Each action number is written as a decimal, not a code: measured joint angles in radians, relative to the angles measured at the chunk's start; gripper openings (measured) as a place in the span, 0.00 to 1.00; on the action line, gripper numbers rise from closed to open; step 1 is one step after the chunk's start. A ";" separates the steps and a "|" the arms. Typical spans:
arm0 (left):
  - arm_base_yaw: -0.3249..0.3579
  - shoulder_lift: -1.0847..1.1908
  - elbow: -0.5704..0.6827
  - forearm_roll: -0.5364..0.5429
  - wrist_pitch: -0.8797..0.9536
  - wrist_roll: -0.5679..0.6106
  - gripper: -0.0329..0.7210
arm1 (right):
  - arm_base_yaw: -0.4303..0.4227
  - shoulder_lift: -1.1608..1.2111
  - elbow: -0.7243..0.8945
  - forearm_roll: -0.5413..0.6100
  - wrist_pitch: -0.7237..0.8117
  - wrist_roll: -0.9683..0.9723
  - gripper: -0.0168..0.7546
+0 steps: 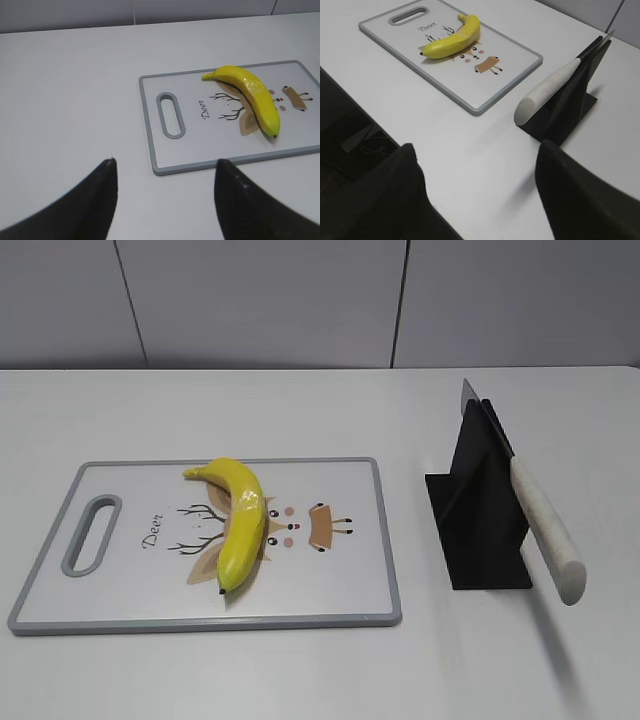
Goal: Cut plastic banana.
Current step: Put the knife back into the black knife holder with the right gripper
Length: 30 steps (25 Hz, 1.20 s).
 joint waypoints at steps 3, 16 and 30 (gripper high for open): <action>0.000 0.000 0.000 0.000 0.000 0.000 0.82 | -0.008 0.000 0.000 0.001 0.000 0.000 0.75; 0.000 0.000 0.000 0.000 0.000 -0.001 0.82 | -0.454 0.000 0.000 0.001 0.000 0.000 0.74; 0.000 0.000 0.000 0.000 0.000 -0.001 0.80 | -0.552 0.000 0.000 0.001 0.000 0.000 0.74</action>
